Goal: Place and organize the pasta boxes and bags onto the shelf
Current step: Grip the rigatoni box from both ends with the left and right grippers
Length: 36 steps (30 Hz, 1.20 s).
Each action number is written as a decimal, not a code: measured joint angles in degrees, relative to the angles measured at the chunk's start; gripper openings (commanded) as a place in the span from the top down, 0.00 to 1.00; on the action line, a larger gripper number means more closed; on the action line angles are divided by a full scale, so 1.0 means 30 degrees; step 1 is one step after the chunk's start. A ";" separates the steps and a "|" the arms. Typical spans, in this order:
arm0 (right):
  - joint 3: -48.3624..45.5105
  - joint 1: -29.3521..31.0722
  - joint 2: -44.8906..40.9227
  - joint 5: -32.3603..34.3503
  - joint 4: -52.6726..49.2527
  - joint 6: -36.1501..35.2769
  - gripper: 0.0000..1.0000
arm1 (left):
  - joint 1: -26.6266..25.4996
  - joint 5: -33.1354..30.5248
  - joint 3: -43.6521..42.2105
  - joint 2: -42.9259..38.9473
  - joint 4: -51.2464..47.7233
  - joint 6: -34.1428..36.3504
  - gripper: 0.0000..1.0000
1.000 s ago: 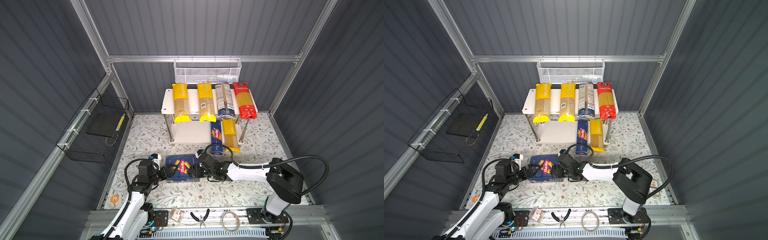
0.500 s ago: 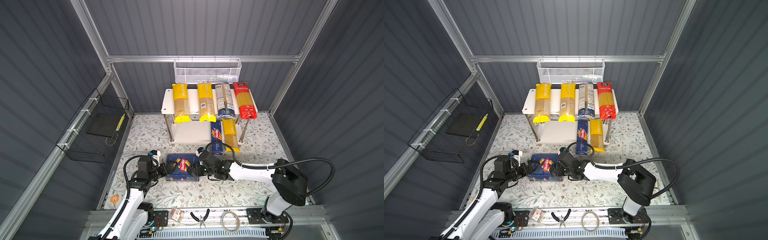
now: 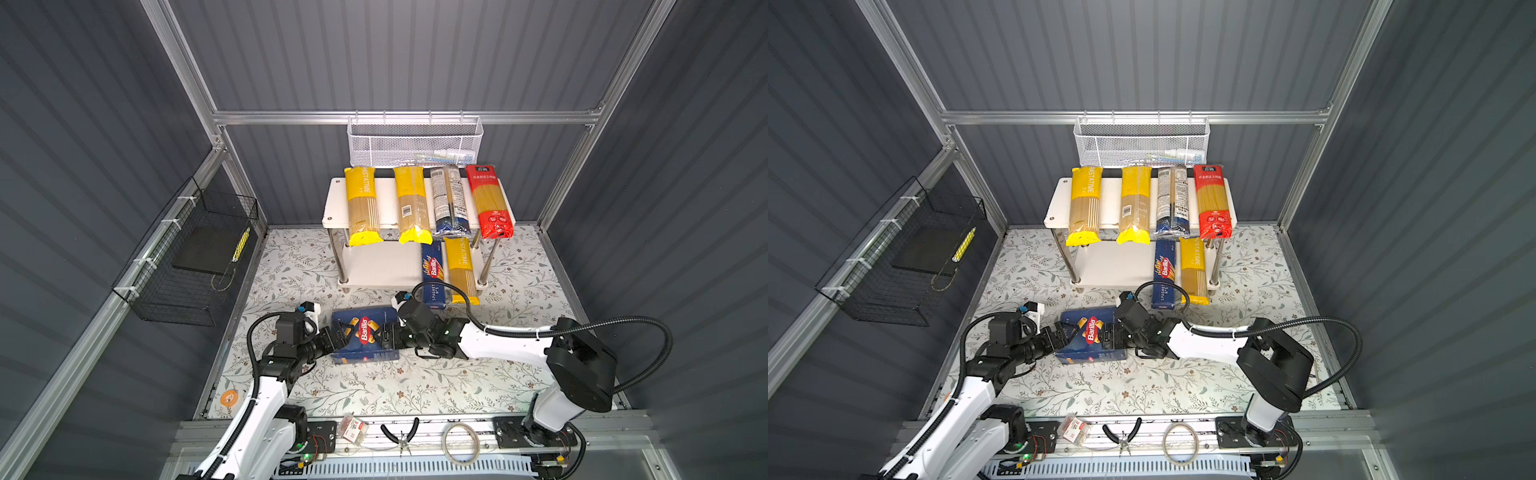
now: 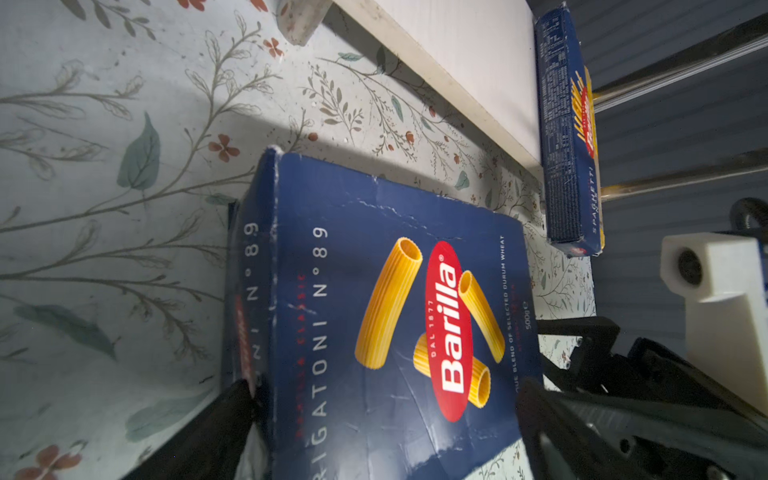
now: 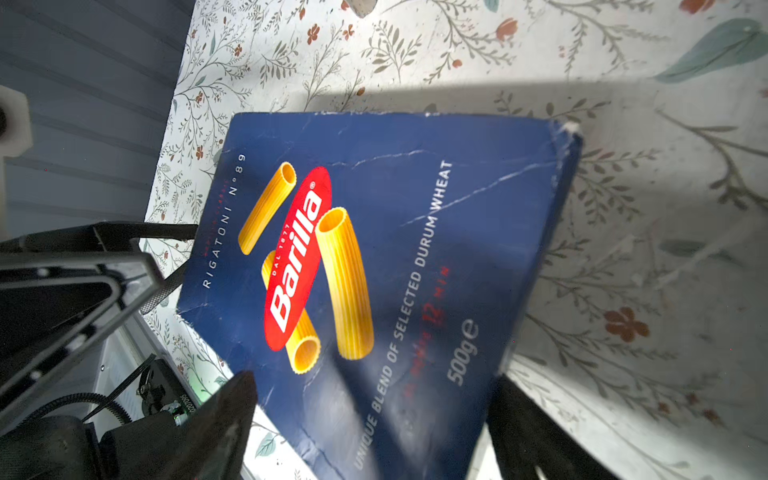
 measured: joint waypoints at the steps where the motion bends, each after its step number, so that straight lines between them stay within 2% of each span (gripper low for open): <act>1: -0.0175 0.0000 0.0000 -0.0015 0.0168 0.0029 0.12 | -0.0036 -0.0015 -0.0015 0.0000 0.0000 0.0029 0.01; 15: -0.1275 0.0117 -0.0444 0.0168 0.0685 0.0029 0.10 | -0.0226 -0.0481 -0.0648 0.0277 0.0313 0.0204 0.01; 28: -0.1239 0.0087 0.0750 0.0029 0.0940 0.0036 0.08 | -0.0233 -0.0342 -0.1814 -0.0036 0.1603 -0.0022 0.01; 36: -0.1093 -0.0051 0.1253 -0.0138 0.1326 0.0087 0.07 | -0.0233 -0.0372 -0.2018 0.1268 0.2608 -0.0007 0.01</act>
